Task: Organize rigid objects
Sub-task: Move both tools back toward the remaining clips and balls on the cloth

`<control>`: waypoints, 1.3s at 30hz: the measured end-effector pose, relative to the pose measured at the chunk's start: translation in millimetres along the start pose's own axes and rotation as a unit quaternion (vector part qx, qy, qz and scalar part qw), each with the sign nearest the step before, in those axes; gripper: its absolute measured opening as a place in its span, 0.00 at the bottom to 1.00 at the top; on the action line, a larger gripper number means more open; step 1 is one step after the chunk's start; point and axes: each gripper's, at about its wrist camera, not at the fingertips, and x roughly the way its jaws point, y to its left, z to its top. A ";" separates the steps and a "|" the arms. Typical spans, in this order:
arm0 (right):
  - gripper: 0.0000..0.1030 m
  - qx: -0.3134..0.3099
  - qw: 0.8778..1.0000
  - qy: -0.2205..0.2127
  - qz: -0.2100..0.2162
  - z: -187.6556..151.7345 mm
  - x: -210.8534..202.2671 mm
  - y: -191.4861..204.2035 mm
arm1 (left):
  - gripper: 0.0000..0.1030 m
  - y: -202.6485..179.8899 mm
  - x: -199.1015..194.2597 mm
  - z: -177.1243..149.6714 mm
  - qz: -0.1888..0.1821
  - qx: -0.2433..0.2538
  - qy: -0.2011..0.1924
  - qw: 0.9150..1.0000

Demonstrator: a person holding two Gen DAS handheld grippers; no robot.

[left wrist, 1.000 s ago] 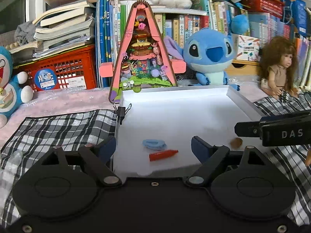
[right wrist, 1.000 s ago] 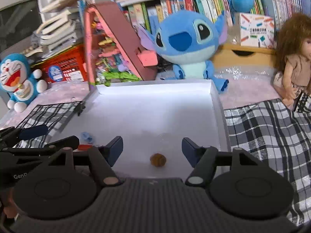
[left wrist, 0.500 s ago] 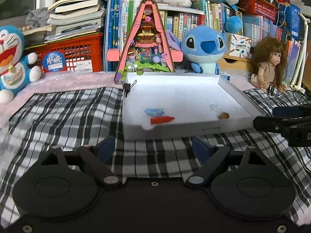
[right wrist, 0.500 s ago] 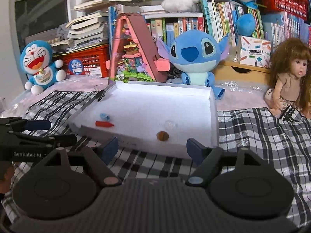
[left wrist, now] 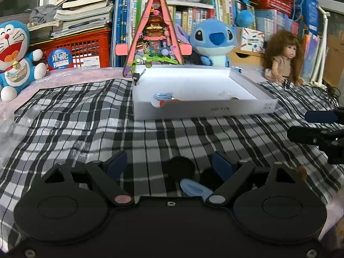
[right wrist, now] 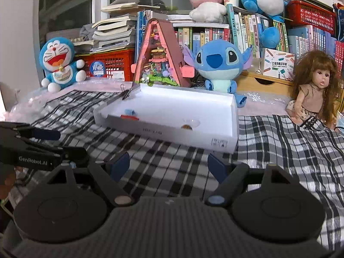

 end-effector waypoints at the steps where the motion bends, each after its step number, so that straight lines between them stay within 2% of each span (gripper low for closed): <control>1: 0.86 -0.001 1.000 0.000 -0.002 -4.2 -2.6 1.2 | 0.83 -0.4 -1.7 -3.1 -0.002 0.003 -0.001 1.000; 14: 0.87 -0.025 0.999 -0.007 -0.040 -50.0 -26.2 11.3 | 0.83 -14.7 -14.7 -31.2 -0.019 0.060 -0.015 0.998; 18: 0.88 -0.045 0.998 -0.006 -0.052 -57.9 -29.7 14.8 | 0.77 -12.9 -15.1 -35.2 -0.017 0.061 -0.013 0.998; 26: 0.88 -0.046 0.996 0.007 -0.070 -63.6 -26.0 11.3 | 0.68 3.3 -12.3 -37.5 0.003 0.035 -0.004 0.999; 31: 0.87 -0.047 0.996 0.009 -0.070 -65.3 -24.7 11.1 | 0.68 11.8 -14.7 -37.2 0.016 0.032 -0.006 0.999; 39: 0.87 -0.058 0.996 0.008 -0.068 -65.3 -25.0 13.8 | 0.67 32.0 -16.6 -37.2 0.061 0.021 -0.004 0.998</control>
